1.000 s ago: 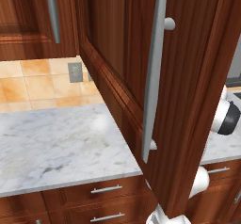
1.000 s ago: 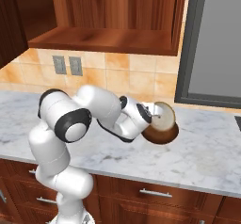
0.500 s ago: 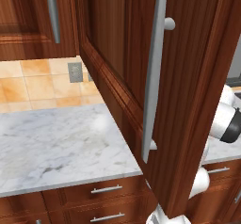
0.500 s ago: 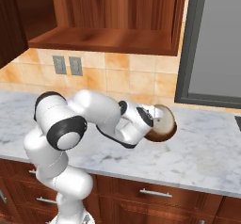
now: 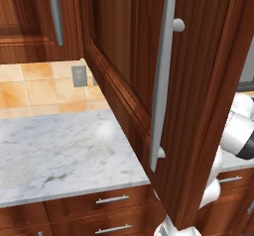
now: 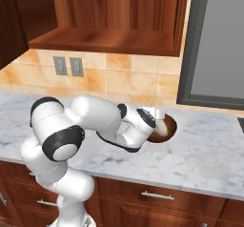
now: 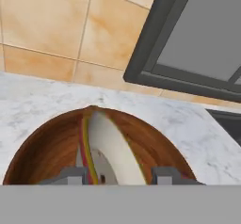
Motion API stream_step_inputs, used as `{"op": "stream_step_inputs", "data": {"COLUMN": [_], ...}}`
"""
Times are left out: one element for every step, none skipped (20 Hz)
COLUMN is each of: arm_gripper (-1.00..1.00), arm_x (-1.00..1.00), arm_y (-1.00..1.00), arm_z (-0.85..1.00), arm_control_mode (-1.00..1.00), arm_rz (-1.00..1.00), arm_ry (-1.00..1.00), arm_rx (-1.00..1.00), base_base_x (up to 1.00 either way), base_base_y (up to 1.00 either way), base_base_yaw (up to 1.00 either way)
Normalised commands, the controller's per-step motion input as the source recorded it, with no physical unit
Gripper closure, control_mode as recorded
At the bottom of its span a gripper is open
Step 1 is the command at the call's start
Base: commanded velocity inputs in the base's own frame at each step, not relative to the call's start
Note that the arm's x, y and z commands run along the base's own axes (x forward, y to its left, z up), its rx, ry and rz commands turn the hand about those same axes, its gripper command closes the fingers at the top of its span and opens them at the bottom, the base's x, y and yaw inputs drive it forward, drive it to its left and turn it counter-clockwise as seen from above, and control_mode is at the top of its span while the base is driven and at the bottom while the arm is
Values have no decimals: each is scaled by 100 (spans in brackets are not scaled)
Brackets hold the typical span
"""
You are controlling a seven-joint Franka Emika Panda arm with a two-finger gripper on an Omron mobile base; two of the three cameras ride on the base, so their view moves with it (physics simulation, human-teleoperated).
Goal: Pick up the bowls on the counter and stack them on top of one another in the open cabinet. Place the smaller bowl on top of the larger bowl.
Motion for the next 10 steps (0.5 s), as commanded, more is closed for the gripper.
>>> {"op": "stream_step_inputs", "data": {"arm_gripper": [-100, -100, -100, -100, -100, -100, -100, -100, -100, -100], "arm_x": [0, -3, -9, -19, -25, -29, -28, -28, -27, -28], "arm_y": [18, 19, 19, 20, 21, 29, 40, 42, 44, 45], "arm_z": [71, 76, 78, 75, 67, 65, 60, 62, 65, 67], "arm_control_mode": [-100, -100, -100, -100, -100, -100, -100, -100, -100, -100], "arm_rz": [0, 0, 0, 0, 0, 0, 1, 2, 3, 3], "arm_ry": [-11, -10, -11, -10, -7, -2, 0, 0, 1, 1], "arm_rx": [0, 0, 0, 0, 0, 2, 5, 6, 7, 6], "base_base_x": [0, 0, 0, 0, 0, 0, 0, 0, 0, 0], "base_base_y": [0, 0, 0, 0, 0, 0, 0, 0, 0, 0], "base_base_yaw": [0, 0, 0, 0, 0, 0, 0, 0, 0, 0]}}
